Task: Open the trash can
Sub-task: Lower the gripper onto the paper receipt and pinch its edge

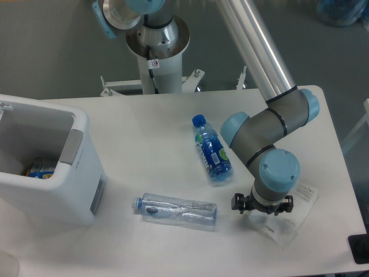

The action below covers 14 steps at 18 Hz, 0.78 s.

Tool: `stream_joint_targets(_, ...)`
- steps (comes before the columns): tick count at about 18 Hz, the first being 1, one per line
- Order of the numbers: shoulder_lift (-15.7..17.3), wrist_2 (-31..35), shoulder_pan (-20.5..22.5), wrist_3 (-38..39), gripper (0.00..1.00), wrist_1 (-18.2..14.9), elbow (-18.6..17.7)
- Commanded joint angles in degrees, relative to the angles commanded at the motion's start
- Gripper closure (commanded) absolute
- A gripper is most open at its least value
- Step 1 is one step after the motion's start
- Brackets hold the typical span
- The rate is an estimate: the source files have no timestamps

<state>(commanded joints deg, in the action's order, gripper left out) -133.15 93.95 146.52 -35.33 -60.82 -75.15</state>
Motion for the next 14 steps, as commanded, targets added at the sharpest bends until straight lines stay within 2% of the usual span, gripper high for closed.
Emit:
stream_joint_targets(2,-0.5,0.2,0.0,0.0,0.06,0.0,0.4)
stream_joint_targets(8,-1.0,0.2,0.0,0.0,0.33,0.0,1.0)
stream_joint_targets(12,-0.5,0.1,0.0,-0.1,0.70,0.0,1.0)
stream_joint_targets(14,-0.4,0.3,0.0,-0.3,0.94,0.0,1.1)
